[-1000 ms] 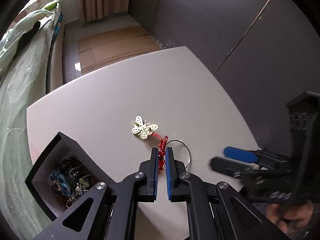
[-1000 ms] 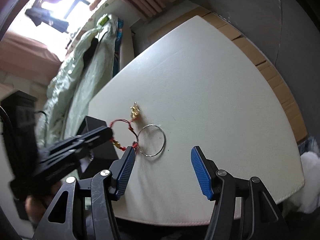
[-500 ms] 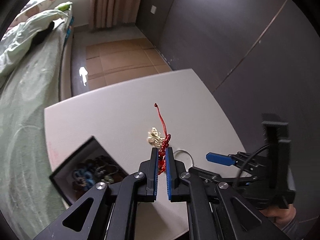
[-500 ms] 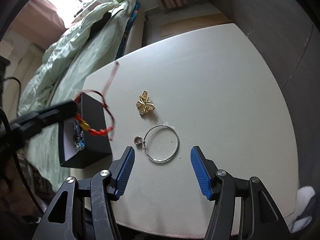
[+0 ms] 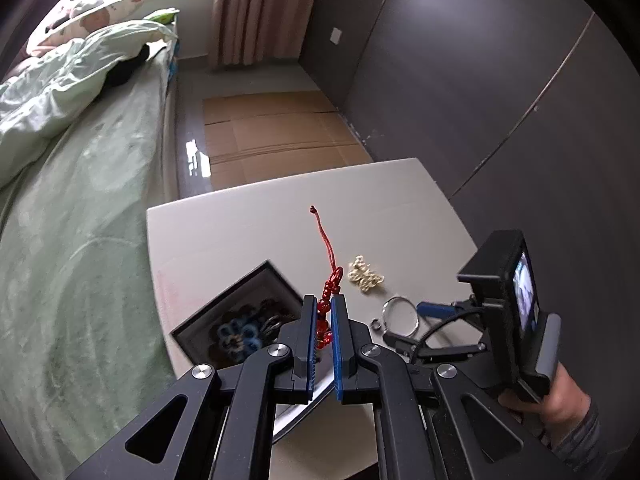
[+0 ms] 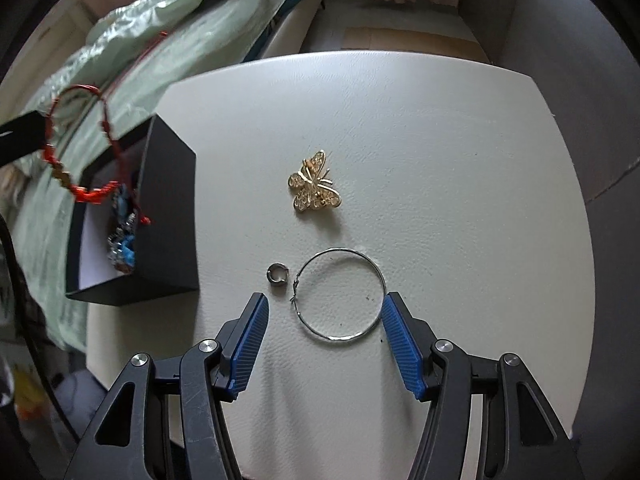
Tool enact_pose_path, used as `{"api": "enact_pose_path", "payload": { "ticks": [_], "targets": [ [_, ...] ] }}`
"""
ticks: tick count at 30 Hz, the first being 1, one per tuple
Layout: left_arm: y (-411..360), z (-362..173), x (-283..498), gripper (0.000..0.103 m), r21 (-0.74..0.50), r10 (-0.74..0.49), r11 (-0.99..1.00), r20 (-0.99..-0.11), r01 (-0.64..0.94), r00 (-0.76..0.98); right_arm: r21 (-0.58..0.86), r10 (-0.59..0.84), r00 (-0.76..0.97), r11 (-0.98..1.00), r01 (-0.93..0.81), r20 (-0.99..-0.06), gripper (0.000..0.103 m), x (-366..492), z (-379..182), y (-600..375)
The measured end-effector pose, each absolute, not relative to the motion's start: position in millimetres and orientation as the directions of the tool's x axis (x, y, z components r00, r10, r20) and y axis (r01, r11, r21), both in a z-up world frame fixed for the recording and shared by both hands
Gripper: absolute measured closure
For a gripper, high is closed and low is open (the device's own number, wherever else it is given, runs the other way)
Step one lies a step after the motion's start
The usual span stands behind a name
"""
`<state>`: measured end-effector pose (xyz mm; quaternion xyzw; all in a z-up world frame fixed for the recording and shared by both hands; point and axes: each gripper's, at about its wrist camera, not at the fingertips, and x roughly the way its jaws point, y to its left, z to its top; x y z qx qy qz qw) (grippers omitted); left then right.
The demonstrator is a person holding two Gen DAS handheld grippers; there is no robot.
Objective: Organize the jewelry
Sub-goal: 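Lift the red cord bracelet with the left tool and carry it over the box, then open the left tool to drop the red bracelet in the box while the right tool grasps the silver hoop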
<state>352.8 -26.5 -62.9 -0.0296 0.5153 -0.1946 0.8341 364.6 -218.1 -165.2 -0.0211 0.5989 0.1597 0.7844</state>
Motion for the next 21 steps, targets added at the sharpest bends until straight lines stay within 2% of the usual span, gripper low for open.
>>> {"api": "enact_pose_path", "payload": {
  "ticks": [5, 7, 11, 12, 13, 21],
  "targets": [
    [-9.2, -63.5, 347.6, 0.096, -0.255, -0.349, 0.928, -0.848, 0.27, 0.4, 0.075, 0.158, 0.246, 0.945, -0.317, -0.956, 0.043, 363.4, -168.6, -212.4],
    [-4.1, -61.8, 346.2, 0.096, -0.261, -0.352, 0.929, -0.845, 0.264, 0.403, 0.041, 0.128, 0.258, 0.947, -0.318, -0.958, 0.053, 363.8, -166.6, -209.5],
    [6.2, -54.9, 341.0, 0.096, -0.269, -0.355, 0.929, -0.837, 0.253, 0.417, 0.063, 0.147, 0.259, 0.95, -0.306, -0.955, 0.054, 364.2, -163.9, -218.1],
    [8.0, -53.1, 339.5, 0.096, -0.269, -0.356, 0.93, -0.835, 0.252, 0.419, 0.069, 0.153, 0.261, 0.95, -0.304, -0.953, 0.061, 363.3, -162.7, -217.4],
    [9.1, -52.1, 338.4, 0.096, -0.268, -0.355, 0.93, -0.835, 0.253, 0.421, 0.09, 0.173, 0.26, 0.949, -0.304, -0.95, 0.097, 363.4, -160.6, -218.8],
    [17.2, -68.6, 338.9, 0.096, -0.263, -0.337, 0.937, -0.851, 0.229, 0.402, 0.155, 0.225, 0.275, 0.955, -0.254, -0.935, 0.098, 356.3, -144.8, -227.4]
  ]
}}
